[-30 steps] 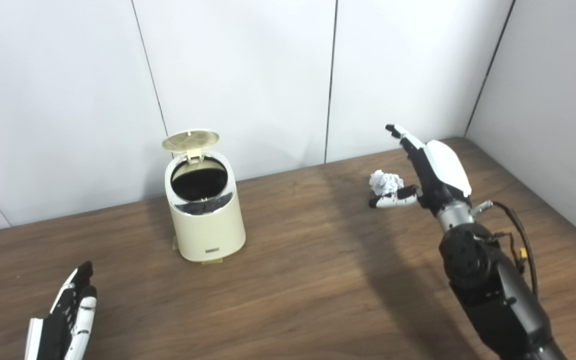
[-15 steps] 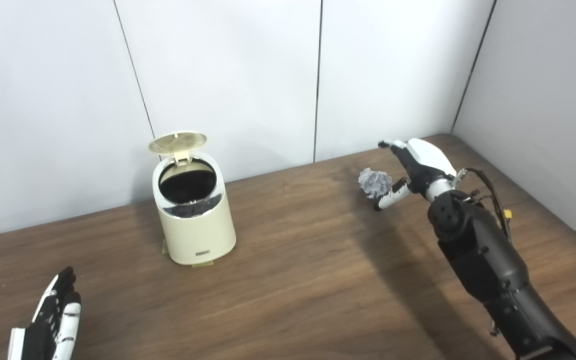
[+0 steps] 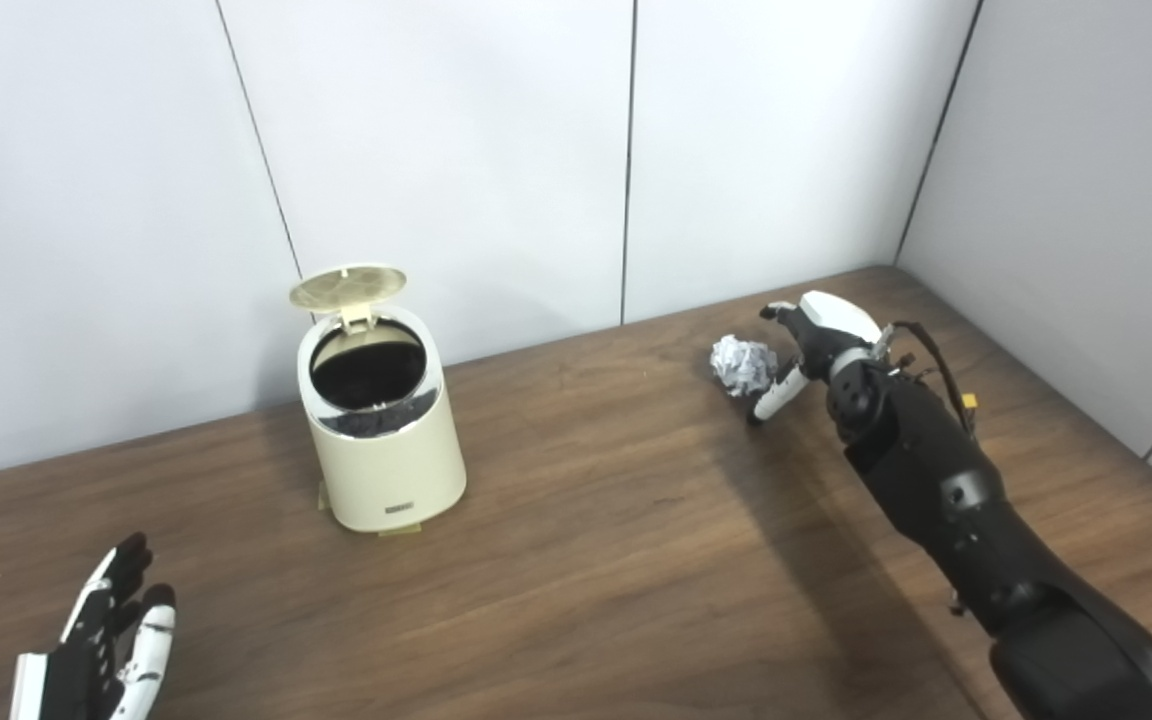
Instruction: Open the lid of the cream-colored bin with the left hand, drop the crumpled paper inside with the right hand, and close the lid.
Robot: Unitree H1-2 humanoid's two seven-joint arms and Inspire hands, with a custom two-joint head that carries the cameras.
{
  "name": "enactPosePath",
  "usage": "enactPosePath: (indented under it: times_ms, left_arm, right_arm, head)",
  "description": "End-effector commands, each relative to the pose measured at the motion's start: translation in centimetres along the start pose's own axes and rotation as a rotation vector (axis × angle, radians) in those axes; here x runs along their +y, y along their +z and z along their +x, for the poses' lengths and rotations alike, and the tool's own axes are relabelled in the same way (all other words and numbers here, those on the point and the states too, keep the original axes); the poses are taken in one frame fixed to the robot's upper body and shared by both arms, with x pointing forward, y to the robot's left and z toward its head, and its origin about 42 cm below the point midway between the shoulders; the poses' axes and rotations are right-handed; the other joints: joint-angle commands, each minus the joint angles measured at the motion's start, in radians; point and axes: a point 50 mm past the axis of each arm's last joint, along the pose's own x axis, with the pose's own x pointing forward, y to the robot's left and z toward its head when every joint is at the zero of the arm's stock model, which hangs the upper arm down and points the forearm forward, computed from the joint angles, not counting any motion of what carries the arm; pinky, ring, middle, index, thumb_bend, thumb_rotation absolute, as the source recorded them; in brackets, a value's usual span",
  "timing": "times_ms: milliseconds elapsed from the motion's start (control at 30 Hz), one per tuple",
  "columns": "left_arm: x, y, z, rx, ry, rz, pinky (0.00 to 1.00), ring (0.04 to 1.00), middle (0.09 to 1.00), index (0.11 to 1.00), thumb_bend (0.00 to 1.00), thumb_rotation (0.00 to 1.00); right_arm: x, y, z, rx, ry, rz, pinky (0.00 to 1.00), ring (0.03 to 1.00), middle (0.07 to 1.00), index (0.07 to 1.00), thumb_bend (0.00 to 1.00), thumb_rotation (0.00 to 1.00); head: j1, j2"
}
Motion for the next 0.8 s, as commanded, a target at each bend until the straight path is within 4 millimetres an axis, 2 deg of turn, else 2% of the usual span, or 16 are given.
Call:
enactPosePath:
  times_ms: [0, 67, 167, 300, 433, 567, 767]
  left_arm:
    - [0.7, 2.0, 0.8, -0.075, 0.033, 0.021, 0.91, 0.928, 0.908, 0.949, 0.28, 0.64]
    - [0.8, 2.1, 0.8, -0.074, 0.033, 0.021, 0.90, 0.924, 0.903, 0.947, 0.29, 0.65]
    - [0.8, 2.0, 0.7, -0.078, 0.036, 0.020, 0.89, 0.920, 0.901, 0.943, 0.27, 0.61]
    - [0.8, 1.9, 0.5, -0.082, 0.035, 0.021, 0.87, 0.901, 0.895, 0.943, 0.26, 0.49]
    - [0.5, 1.9, 0.3, -0.087, 0.023, 0.012, 0.87, 0.902, 0.896, 0.944, 0.28, 0.44]
    - [0.2, 1.8, 0.2, -0.099, 0.019, 0.003, 0.87, 0.902, 0.898, 0.949, 0.28, 0.38]
    - [0.2, 1.9, 0.1, -0.119, 0.024, 0.012, 0.86, 0.900, 0.899, 0.946, 0.28, 0.37]
  right_arm:
    - [-2.5, 2.0, 0.7, -0.069, -0.081, 0.012, 0.78, 0.870, 0.913, 0.877, 0.85, 0.05]
    - [-2.4, 2.2, 0.9, -0.072, -0.086, 0.010, 0.80, 0.862, 0.905, 0.873, 0.85, 0.06]
    - [-2.2, 2.5, 1.1, -0.080, -0.087, 0.023, 0.78, 0.863, 0.905, 0.868, 0.85, 0.07]
    - [-2.1, 2.8, 1.2, -0.095, -0.088, 0.034, 0.78, 0.873, 0.903, 0.861, 0.85, 0.05]
    - [-2.1, 3.3, 1.0, -0.124, -0.094, 0.037, 0.81, 0.881, 0.905, 0.853, 0.86, 0.06]
    - [-1.9, 3.5, 0.9, -0.124, -0.096, 0.024, 0.70, 0.806, 0.866, 0.840, 0.87, 0.08]
    - [-1.5, 3.6, 1.0, -0.133, -0.077, -0.003, 0.64, 0.733, 0.792, 0.806, 0.85, 0.06]
  head:
    - [0.001, 0.000]
    - [0.003, -0.001]
    - [0.008, 0.000]
    - [0.010, 0.000]
    - [0.013, 0.003]
    - [0.021, 0.009]
    - [0.028, 0.018]
